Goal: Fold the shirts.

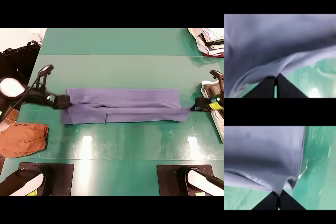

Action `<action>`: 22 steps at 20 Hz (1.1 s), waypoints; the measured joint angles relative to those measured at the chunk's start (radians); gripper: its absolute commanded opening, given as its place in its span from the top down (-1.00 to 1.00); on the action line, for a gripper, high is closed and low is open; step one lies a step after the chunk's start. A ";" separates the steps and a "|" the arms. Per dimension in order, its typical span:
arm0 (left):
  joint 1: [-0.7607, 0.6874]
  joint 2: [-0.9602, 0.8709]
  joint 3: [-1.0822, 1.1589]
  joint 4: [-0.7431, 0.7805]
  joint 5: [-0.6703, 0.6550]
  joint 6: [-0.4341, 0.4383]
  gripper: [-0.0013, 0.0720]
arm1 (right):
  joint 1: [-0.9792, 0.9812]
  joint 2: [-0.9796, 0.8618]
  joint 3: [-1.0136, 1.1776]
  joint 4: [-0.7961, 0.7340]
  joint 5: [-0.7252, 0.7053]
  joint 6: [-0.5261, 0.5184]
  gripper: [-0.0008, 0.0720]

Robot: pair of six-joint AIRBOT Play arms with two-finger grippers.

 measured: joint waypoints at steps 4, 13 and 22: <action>0.004 -0.206 0.145 0.007 0.104 0.005 0.90 | 0.023 -0.206 0.168 0.046 -0.033 0.011 0.93; 0.006 -0.322 0.279 0.008 0.118 0.008 -0.07 | 0.003 -0.460 0.430 0.188 -0.013 -0.005 -0.28; -0.057 -0.329 0.314 -0.077 0.055 0.010 0.90 | -0.161 -0.515 0.224 0.289 0.059 -0.108 -0.54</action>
